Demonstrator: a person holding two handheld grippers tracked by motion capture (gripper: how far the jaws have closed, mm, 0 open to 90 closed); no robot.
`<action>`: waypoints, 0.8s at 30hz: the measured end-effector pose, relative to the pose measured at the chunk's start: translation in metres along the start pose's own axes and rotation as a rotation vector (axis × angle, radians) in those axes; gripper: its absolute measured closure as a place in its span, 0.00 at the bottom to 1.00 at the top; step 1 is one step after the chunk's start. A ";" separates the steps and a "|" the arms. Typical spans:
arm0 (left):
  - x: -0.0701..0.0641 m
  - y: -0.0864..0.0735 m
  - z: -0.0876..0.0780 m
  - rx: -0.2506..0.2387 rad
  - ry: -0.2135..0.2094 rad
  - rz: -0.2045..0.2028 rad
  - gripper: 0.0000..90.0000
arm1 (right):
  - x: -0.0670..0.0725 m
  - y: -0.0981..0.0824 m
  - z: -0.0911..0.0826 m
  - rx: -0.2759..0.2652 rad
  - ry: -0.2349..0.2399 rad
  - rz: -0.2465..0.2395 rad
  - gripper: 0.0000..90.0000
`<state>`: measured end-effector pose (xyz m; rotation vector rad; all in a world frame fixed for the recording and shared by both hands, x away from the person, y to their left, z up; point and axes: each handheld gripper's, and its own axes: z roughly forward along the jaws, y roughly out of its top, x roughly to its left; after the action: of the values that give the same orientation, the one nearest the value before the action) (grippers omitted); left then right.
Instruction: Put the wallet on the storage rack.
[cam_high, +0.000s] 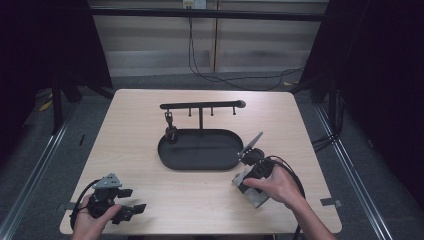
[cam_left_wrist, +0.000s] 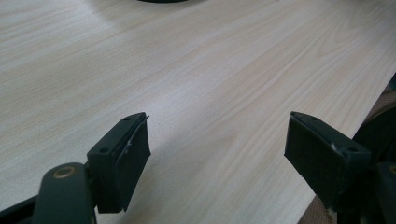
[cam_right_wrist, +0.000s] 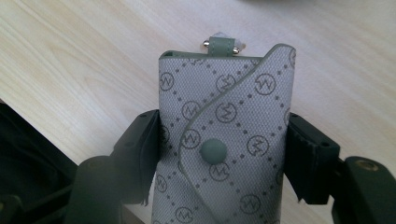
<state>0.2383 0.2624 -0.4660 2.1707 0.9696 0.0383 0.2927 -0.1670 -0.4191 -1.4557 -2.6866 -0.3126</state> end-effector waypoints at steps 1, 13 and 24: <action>0.000 0.000 0.000 0.000 0.000 0.000 0.24 | 0.000 0.000 0.000 0.000 0.000 0.000 0.39; 0.001 0.001 0.001 0.006 -0.010 0.016 0.24 | -0.004 0.008 -0.019 -0.013 -0.021 0.003 0.39; 0.000 0.001 -0.001 0.005 -0.014 0.035 0.23 | -0.008 0.019 -0.035 -0.060 -0.023 0.021 0.39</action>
<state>0.2384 0.2633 -0.4648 2.1899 0.9247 0.0373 0.3117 -0.1709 -0.3836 -1.5110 -2.7008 -0.3799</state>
